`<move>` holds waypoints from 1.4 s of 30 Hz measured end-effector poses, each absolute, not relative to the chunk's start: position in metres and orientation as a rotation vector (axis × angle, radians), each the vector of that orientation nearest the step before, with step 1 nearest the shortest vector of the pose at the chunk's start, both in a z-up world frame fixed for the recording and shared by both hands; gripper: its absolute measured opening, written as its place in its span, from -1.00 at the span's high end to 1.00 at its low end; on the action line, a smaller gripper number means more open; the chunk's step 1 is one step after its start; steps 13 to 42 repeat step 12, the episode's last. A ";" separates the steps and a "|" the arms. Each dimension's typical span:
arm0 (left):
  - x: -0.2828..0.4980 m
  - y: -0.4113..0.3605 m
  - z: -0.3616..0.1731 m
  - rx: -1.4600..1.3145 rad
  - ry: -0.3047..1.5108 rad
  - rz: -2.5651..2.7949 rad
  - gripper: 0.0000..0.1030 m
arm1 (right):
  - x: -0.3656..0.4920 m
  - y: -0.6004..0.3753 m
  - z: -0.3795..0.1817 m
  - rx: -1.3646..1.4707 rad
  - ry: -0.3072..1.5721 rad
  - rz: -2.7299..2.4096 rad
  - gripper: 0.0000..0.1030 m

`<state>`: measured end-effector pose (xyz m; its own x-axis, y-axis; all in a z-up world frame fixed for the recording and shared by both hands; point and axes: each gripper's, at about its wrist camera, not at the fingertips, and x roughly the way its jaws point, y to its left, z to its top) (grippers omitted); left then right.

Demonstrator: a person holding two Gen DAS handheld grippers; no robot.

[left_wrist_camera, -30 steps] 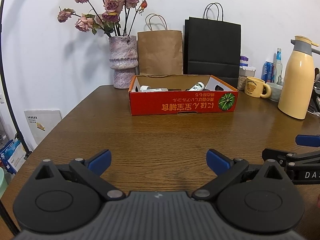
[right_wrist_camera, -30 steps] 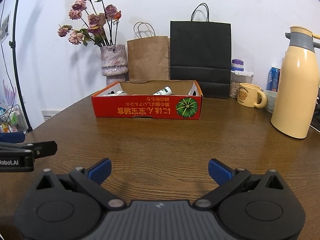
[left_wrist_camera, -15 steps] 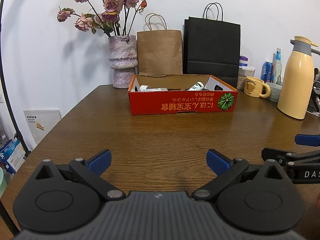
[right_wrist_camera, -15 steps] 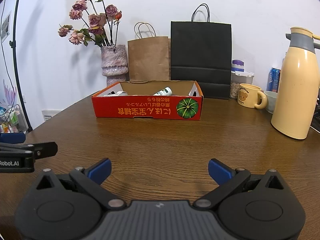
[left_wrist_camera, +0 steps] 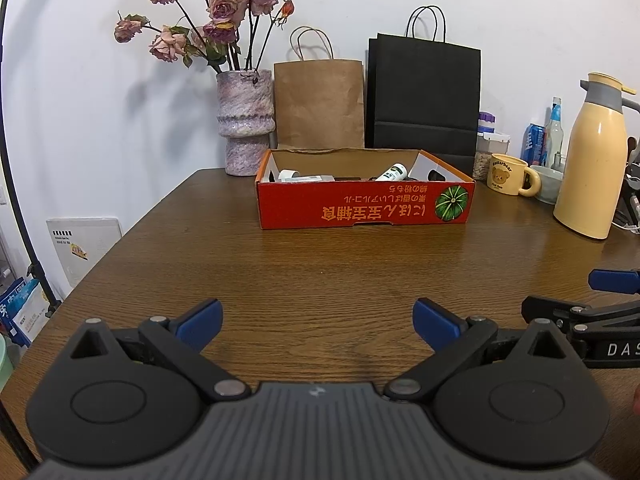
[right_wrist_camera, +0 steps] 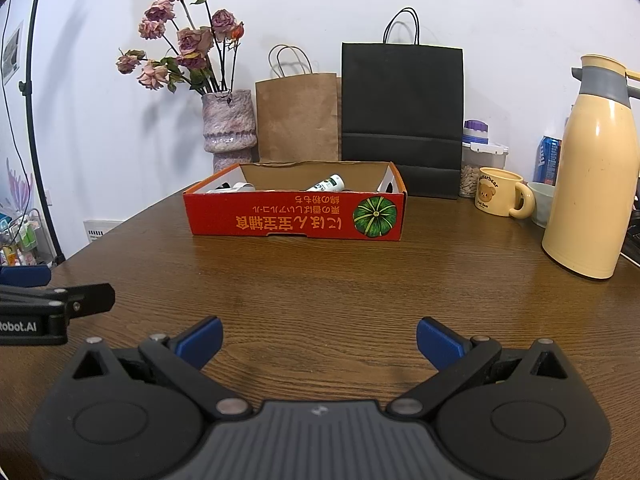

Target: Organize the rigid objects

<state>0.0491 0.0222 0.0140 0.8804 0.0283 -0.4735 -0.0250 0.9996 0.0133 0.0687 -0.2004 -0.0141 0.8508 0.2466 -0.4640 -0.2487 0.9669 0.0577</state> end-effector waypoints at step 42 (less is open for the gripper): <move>0.049 0.019 0.015 0.009 0.482 0.011 -1.00 | 0.072 -0.200 -0.015 -0.002 0.497 0.261 -1.00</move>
